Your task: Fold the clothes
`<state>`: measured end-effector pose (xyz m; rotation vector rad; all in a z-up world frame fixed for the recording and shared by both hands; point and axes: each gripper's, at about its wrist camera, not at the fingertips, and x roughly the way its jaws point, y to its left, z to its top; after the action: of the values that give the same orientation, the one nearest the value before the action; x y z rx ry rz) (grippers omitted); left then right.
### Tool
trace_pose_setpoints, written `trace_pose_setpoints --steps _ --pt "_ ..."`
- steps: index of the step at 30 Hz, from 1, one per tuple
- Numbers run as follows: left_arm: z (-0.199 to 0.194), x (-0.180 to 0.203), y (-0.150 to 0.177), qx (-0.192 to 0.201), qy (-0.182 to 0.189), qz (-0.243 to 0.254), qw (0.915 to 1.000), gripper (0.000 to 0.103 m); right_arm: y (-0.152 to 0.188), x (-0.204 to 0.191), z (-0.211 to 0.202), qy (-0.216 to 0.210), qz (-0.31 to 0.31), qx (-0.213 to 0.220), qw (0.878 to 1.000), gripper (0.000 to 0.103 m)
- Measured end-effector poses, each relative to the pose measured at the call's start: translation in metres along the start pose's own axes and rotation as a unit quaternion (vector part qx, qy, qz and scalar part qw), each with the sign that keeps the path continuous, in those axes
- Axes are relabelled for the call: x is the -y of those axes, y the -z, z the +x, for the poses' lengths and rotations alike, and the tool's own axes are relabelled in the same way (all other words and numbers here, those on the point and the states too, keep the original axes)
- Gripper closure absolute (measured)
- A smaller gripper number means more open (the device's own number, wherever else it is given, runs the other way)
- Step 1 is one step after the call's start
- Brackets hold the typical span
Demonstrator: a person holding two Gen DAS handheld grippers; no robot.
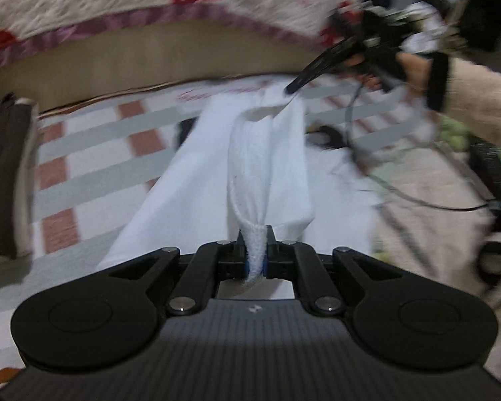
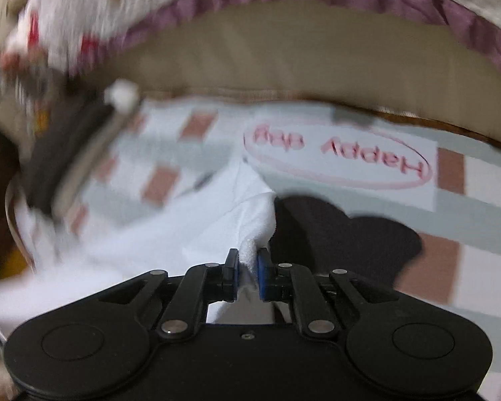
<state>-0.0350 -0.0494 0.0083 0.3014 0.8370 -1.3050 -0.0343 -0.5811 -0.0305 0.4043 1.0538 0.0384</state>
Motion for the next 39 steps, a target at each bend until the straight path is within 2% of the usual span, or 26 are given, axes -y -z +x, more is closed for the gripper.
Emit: trace_pose_setpoints --steps 4,7,8,9,10,11,12,13,15,17,19,20,22,24,25,27,29,33,35,36,39 --pt "-0.018 0.015 0.003 -0.009 0.089 0.016 0.9959 0.097 0.029 0.006 -0.002 0.01 -0.018 -0.087 0.996 0.09" --pt "0.006 0.025 0.019 -0.084 0.16 0.032 0.9829 0.093 0.057 0.013 0.004 0.016 -0.026 -0.149 0.988 0.09" --pt "0.021 0.029 0.025 -0.115 0.164 0.033 0.9791 0.088 0.066 0.015 0.006 0.018 -0.029 -0.17 0.985 0.09" --pt "0.036 0.032 0.032 -0.145 0.167 0.033 0.9746 0.065 0.075 0.017 0.008 0.02 -0.031 -0.19 0.981 0.089" --pt "0.045 0.033 0.037 -0.158 0.158 0.035 0.9742 0.053 0.084 0.02 0.009 0.022 -0.033 -0.211 0.977 0.082" --pt "0.055 0.034 0.041 -0.17 0.148 0.037 0.9736 0.053 0.093 0.022 0.011 0.024 -0.036 -0.231 0.972 0.079" --pt "0.065 0.035 0.046 -0.182 0.138 0.039 0.9728 0.053 0.097 0.022 0.017 0.039 -0.038 -0.232 0.971 0.076" --pt "0.063 0.033 0.047 -0.176 0.132 0.034 0.9749 0.053 0.097 0.022 0.019 0.048 -0.042 -0.224 0.972 0.074" --pt "0.05 0.021 0.045 -0.136 0.116 0.006 0.9838 0.052 0.086 0.016 0.013 0.045 -0.048 -0.187 0.98 0.066" --pt "0.03 -0.009 0.048 -0.076 0.086 -0.07 0.9909 0.046 0.071 0.009 0.002 0.025 -0.054 -0.138 0.989 0.061" --pt "0.011 -0.039 0.051 -0.016 0.055 -0.146 0.9876 0.034 0.055 0.003 -0.006 0.0 -0.056 -0.089 0.995 0.047" --pt "0.015 -0.053 0.058 -0.01 0.035 -0.186 0.9819 0.034 0.049 0.0 -0.004 -0.006 -0.055 -0.066 0.996 0.044" --pt "0.021 -0.083 0.072 0.001 -0.005 -0.264 0.9646 0.034 0.036 -0.008 0.002 -0.018 -0.053 -0.02 0.998 0.043" --pt "0.04 -0.097 0.087 0.002 -0.035 -0.313 0.9491 0.034 0.031 -0.006 0.022 -0.007 -0.041 -0.004 0.999 0.043" --pt "0.047 -0.1 0.09 0.006 -0.04 -0.322 0.9458 0.034 0.029 -0.005 0.032 -0.002 -0.035 0.003 0.999 0.043" --pt "0.062 -0.099 0.09 0.019 -0.079 -0.333 0.9394 0.034 0.028 -0.003 0.052 0.011 -0.027 0.014 0.999 0.043" --pt "0.075 -0.096 0.086 0.013 -0.116 -0.347 0.9304 0.034 0.03 0.0 0.067 0.016 -0.02 0.024 0.999 0.043" --pt "0.069 -0.097 0.088 0.032 -0.186 -0.351 0.917 0.034 0.028 0.006 0.086 0.01 -0.004 0.059 0.998 0.043" --pt "0.065 -0.104 0.094 0.038 -0.184 -0.375 0.9077 0.034 0.028 0.004 0.086 0.019 -0.008 0.092 0.996 0.043" --pt "0.065 -0.107 0.099 0.039 -0.17 -0.392 0.9032 0.034 0.028 0.005 0.087 0.011 -0.01 0.1 0.995 0.043" --pt "0.072 -0.113 0.112 0.034 -0.121 -0.451 0.8835 0.031 0.029 0.008 0.099 -0.026 -0.001 0.08 0.996 0.043"
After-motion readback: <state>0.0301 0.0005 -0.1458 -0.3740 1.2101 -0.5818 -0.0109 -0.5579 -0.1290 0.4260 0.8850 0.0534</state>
